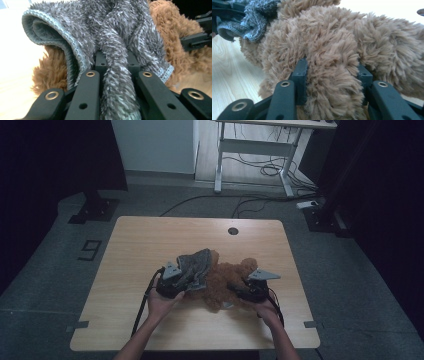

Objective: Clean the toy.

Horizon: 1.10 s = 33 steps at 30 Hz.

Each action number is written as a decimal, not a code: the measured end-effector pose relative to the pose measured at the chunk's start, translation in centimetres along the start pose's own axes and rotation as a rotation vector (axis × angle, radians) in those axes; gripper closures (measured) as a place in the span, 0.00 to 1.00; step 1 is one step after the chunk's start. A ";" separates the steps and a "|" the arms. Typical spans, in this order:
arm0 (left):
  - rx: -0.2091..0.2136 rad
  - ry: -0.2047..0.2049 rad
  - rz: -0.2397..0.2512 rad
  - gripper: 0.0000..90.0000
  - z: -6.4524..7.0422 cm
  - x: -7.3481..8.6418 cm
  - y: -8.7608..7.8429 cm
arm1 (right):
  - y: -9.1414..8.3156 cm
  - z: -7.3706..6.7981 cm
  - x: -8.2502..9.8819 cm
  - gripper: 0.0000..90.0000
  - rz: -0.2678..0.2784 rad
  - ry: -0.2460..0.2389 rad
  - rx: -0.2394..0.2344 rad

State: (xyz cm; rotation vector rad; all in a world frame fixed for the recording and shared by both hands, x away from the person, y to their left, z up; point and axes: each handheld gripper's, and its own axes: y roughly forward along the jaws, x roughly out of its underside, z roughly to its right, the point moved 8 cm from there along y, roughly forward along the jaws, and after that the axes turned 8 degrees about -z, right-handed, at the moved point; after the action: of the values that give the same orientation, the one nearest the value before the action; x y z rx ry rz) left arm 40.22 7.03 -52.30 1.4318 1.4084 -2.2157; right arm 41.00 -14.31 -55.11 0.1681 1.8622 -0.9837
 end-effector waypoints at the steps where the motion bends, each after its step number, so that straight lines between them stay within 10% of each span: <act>1: 0.006 -0.001 0.001 0.87 0.1 0.0 -0.3 | -0.1 -0.1 0.2 0.63 0.003 -0.002 0.001; 9: 0.020 -0.040 0.056 0.85 0.1 -4.1 -3.1 | -0.4 -0.8 1.3 0.63 0.041 -0.033 0.015; 14: 0.024 -0.028 -0.015 0.85 1.0 -6.0 -1.0 | -0.4 -0.9 1.4 0.63 0.048 -0.046 0.022; 19: 0.010 -0.020 -0.084 0.85 1.7 -4.1 2.4 | -0.5 -1.1 1.7 0.62 0.049 -0.060 0.035; 33: -0.057 -0.046 -0.038 0.85 -1.9 -1.3 -2.3 | -0.5 -1.3 1.9 0.60 0.051 -0.055 0.015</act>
State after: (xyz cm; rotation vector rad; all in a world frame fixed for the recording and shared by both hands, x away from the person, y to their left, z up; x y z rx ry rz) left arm 40.87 9.34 -50.05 1.3376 1.4832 -2.1970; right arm 38.87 -14.31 -56.15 0.1947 1.7924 -0.9582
